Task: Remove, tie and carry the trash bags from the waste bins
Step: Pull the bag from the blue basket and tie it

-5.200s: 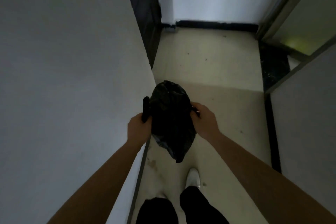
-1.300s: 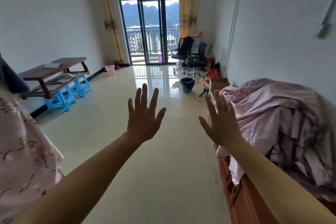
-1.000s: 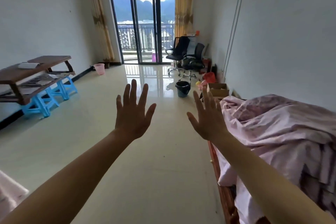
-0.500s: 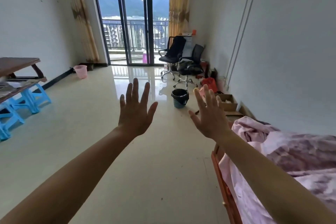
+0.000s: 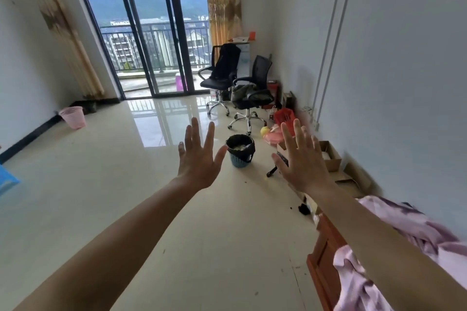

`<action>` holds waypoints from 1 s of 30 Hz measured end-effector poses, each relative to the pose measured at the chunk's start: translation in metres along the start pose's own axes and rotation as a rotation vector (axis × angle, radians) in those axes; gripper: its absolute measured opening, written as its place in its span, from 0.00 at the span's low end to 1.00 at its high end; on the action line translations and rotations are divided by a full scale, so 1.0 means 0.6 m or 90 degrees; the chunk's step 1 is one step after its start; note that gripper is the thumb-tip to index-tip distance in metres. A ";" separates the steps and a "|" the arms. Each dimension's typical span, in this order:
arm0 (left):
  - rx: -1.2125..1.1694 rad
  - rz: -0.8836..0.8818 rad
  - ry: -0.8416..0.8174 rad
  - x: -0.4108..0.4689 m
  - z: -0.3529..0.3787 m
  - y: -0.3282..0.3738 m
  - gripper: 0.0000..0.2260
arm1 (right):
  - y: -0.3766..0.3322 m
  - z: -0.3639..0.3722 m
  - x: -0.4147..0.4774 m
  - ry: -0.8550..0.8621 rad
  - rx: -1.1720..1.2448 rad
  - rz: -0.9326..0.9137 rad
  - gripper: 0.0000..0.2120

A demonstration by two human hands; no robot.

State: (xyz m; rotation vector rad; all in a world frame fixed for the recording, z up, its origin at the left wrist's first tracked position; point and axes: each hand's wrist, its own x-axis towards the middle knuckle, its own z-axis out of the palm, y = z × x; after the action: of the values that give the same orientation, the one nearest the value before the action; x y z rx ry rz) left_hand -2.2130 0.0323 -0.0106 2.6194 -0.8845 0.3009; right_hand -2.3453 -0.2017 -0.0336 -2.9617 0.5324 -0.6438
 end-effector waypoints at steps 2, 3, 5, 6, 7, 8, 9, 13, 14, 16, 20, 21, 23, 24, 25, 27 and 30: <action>0.012 0.005 -0.009 0.106 0.015 -0.009 0.32 | 0.030 0.018 0.106 0.001 0.004 0.003 0.37; 0.012 0.004 -0.011 0.152 0.019 -0.013 0.32 | 0.041 0.026 0.156 -0.003 0.005 0.008 0.37; -0.001 -0.011 -0.010 0.234 0.033 -0.029 0.32 | 0.053 0.053 0.249 -0.018 0.022 0.024 0.37; -0.005 -0.016 -0.009 0.268 0.042 -0.039 0.32 | 0.057 0.069 0.287 -0.026 0.032 0.027 0.37; -0.001 -0.014 -0.005 0.291 0.051 -0.049 0.32 | 0.057 0.083 0.312 -0.031 0.038 0.022 0.37; 0.000 -0.011 -0.008 0.331 0.067 -0.063 0.32 | 0.060 0.104 0.351 -0.044 0.039 0.012 0.37; -0.002 -0.013 -0.016 0.379 0.089 -0.079 0.32 | 0.067 0.131 0.397 -0.054 0.035 0.004 0.38; -0.009 -0.014 -0.030 0.555 0.184 -0.146 0.32 | 0.093 0.252 0.562 -0.083 0.016 -0.007 0.37; -0.007 -0.005 -0.024 0.600 0.205 -0.165 0.32 | 0.100 0.285 0.602 -0.091 0.018 -0.003 0.37; -0.004 0.013 -0.013 0.699 0.242 -0.205 0.32 | 0.114 0.348 0.689 -0.106 0.014 -0.001 0.37; -0.001 0.029 -0.037 0.916 0.290 -0.268 0.32 | 0.139 0.431 0.875 -0.135 -0.010 0.025 0.37; -0.002 0.036 -0.044 0.969 0.300 -0.279 0.32 | 0.144 0.446 0.917 -0.132 -0.011 0.034 0.37; -0.007 0.042 -0.059 1.072 0.323 -0.294 0.32 | 0.158 0.471 0.994 -0.130 -0.004 0.055 0.36; -0.013 0.043 -0.070 1.115 0.337 -0.297 0.32 | 0.168 0.485 1.026 -0.135 0.003 0.065 0.36; -0.018 0.045 -0.083 1.157 0.353 -0.299 0.31 | 0.180 0.502 1.056 -0.141 0.008 0.077 0.36; -0.025 0.058 -0.106 1.238 0.395 -0.303 0.31 | 0.211 0.547 1.115 -0.149 0.016 0.099 0.36; -0.017 0.073 -0.149 1.360 0.484 -0.311 0.31 | 0.261 0.633 1.200 -0.161 0.029 0.140 0.37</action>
State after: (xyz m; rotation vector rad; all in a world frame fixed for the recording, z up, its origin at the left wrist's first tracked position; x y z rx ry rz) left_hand -1.4352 -0.3874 -0.0727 2.6212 -1.1081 0.0105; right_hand -1.6244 -0.6016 -0.1190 -2.8258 0.7891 -0.2533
